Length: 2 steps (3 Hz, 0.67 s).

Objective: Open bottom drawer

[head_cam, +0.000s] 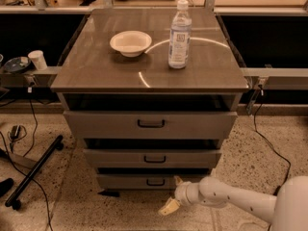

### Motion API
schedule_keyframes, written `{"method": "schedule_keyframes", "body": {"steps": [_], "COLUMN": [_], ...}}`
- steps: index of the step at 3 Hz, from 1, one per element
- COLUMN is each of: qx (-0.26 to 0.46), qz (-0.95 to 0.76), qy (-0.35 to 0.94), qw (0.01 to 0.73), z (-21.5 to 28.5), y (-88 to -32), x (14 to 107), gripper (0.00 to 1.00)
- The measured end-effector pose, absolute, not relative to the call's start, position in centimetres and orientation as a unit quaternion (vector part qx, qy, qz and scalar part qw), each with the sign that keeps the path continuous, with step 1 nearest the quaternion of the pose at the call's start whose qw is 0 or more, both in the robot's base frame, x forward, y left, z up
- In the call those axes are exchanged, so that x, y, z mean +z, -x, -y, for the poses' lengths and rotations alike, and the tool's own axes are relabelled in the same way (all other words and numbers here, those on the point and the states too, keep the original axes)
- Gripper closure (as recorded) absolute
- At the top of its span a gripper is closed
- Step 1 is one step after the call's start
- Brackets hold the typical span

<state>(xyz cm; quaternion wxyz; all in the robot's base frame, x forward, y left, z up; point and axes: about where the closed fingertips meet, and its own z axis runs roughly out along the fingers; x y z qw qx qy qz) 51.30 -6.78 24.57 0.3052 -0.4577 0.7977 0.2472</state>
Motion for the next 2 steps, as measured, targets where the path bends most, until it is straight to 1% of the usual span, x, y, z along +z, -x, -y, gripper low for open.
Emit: {"method": "schedule_keyframes", "body": {"steps": [2], "qx": [0.266], "qz": [-0.787], "qy": [0.474], "qw": [0.291], "z": [5.4], "y": [-54.8], "x": [22.3], "gripper": [0.00]}}
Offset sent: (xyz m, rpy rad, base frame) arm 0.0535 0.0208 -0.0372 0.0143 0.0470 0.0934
